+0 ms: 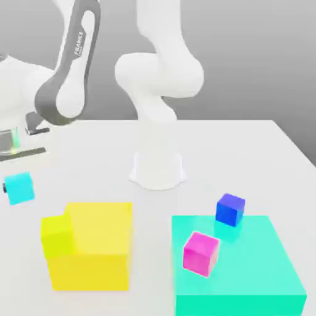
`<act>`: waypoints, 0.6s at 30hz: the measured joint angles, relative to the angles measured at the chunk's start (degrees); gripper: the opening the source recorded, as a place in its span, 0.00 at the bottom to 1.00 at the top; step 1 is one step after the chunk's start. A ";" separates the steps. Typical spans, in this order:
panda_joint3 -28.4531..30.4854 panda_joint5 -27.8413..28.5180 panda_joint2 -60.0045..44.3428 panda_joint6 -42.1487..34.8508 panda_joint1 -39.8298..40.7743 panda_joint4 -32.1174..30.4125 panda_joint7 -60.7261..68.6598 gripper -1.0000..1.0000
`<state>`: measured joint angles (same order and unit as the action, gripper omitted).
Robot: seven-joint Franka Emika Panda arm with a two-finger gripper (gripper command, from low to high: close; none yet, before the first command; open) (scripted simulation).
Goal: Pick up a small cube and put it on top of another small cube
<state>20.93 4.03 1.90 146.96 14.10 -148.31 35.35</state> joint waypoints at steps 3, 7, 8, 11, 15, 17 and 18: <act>-5.08 -3.51 2.98 -4.44 -9.82 1.16 2.98 0.00; -11.47 -5.47 8.75 -7.81 -16.48 -2.05 1.62 0.00; -13.18 -5.81 10.32 -8.52 -18.18 -3.06 1.05 0.00; -18.81 -6.81 15.58 -10.69 -23.71 -6.40 -0.90 0.00; -27.14 -8.48 22.05 -11.34 -32.08 -11.53 -4.43 0.00; -28.51 -8.72 19.91 -7.40 -33.14 -13.15 -5.06 0.00; -28.84 -8.70 18.30 -5.09 -33.26 -13.82 -5.23 0.00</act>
<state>-7.91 -4.66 20.19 141.87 -19.16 -162.13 30.12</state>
